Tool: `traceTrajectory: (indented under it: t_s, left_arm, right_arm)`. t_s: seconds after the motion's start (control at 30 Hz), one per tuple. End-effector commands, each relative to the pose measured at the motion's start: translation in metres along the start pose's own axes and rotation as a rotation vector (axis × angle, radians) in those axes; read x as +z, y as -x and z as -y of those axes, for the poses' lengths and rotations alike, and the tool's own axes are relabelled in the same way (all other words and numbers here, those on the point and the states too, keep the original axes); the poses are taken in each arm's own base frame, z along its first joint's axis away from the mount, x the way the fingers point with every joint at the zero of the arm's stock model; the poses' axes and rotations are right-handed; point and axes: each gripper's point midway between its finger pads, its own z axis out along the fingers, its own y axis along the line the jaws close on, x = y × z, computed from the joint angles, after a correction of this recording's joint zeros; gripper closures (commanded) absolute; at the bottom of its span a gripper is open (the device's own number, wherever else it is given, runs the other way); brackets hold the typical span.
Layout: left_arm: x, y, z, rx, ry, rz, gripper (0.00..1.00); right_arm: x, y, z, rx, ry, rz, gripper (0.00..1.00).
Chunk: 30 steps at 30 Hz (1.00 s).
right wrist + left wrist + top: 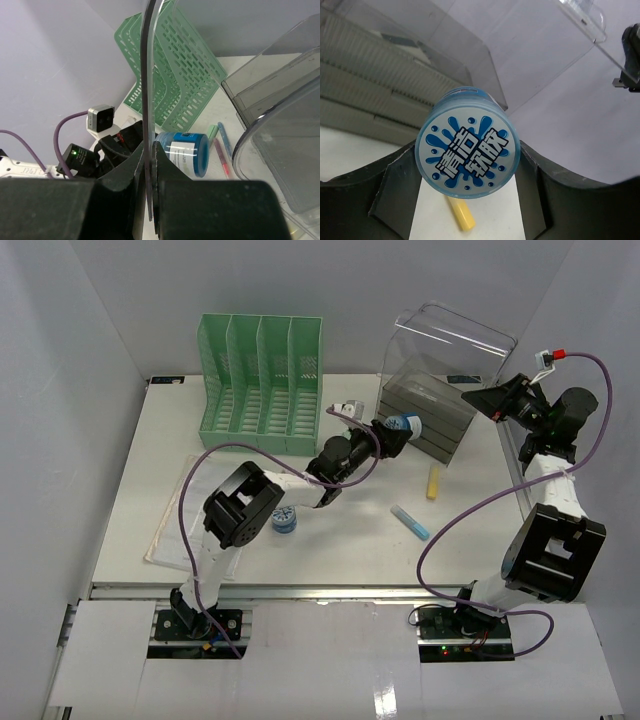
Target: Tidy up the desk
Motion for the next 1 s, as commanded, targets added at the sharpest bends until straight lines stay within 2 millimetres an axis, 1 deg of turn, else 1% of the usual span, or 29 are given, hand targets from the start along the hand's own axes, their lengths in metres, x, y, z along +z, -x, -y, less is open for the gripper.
traceTrajectory:
  t_s: [0.0, 0.07, 0.17, 0.2, 0.23, 0.4, 0.43, 0.47, 0.5, 0.57, 0.6, 0.67, 0.73, 0.8, 0.93, 0.97]
  left_arm:
    - [0.02, 0.061, 0.05, 0.074, -0.204, 0.204, 0.99]
    - [0.027, 0.064, 0.051, 0.094, -0.222, 0.237, 0.99]
    - [0.038, 0.06, 0.047, 0.111, -0.228, 0.25, 0.99]
    - [0.043, 0.062, 0.048, 0.114, -0.234, 0.26, 0.99]
    - [0.048, 0.069, 0.052, 0.119, -0.243, 0.281, 0.99]
    - [0.065, 0.076, 0.052, 0.124, -0.257, 0.33, 0.99]
    - [0.069, 0.07, 0.045, 0.124, -0.248, 0.321, 0.99]
    - [0.073, 0.079, 0.051, 0.123, -0.262, 0.344, 0.98]
    - [0.075, 0.079, 0.051, 0.122, -0.264, 0.346, 0.98]
    - [0.083, 0.071, 0.039, 0.1, -0.245, 0.343, 0.98]
    - [0.085, 0.072, 0.036, 0.088, -0.235, 0.356, 0.98]
    - [0.09, 0.074, 0.035, 0.071, -0.235, 0.374, 0.97]
    - [0.096, 0.061, 0.024, 0.061, -0.215, 0.352, 0.96]
    - [0.102, 0.06, 0.022, 0.054, -0.205, 0.344, 0.95]
    - [0.11, 0.05, 0.009, 0.048, -0.165, 0.324, 0.93]
    - [0.111, 0.051, 0.008, 0.049, -0.16, 0.324, 0.91]
  right_arm:
    - [-0.006, 0.011, -0.03, -0.099, 0.05, 0.015, 0.92]
    - [-0.007, 0.012, -0.033, -0.094, 0.053, 0.014, 0.92]
    - [-0.007, 0.014, -0.038, -0.093, 0.059, 0.018, 0.92]
    - [-0.007, 0.014, -0.039, -0.089, 0.06, 0.019, 0.92]
    - [-0.007, 0.015, -0.041, -0.083, 0.062, 0.02, 0.92]
    - [-0.008, 0.016, -0.045, -0.069, 0.074, 0.021, 0.92]
    - [-0.008, 0.016, -0.046, -0.069, 0.076, 0.02, 0.92]
    - [-0.008, 0.016, -0.046, -0.064, 0.076, 0.02, 0.92]
    - [-0.008, 0.016, -0.046, -0.063, 0.077, 0.02, 0.92]
    - [-0.008, 0.016, -0.046, -0.059, 0.076, 0.022, 0.92]
    - [-0.008, 0.015, -0.046, -0.055, 0.077, 0.022, 0.92]
    - [-0.008, 0.014, -0.046, -0.05, 0.078, 0.022, 0.92]
    - [-0.009, 0.013, -0.047, -0.047, 0.078, 0.022, 0.92]
    - [-0.009, 0.012, -0.047, -0.048, 0.079, 0.022, 0.92]
    - [-0.009, 0.011, -0.047, -0.042, 0.078, 0.021, 0.92]
    - [-0.01, 0.011, -0.047, -0.042, 0.077, 0.024, 0.92]
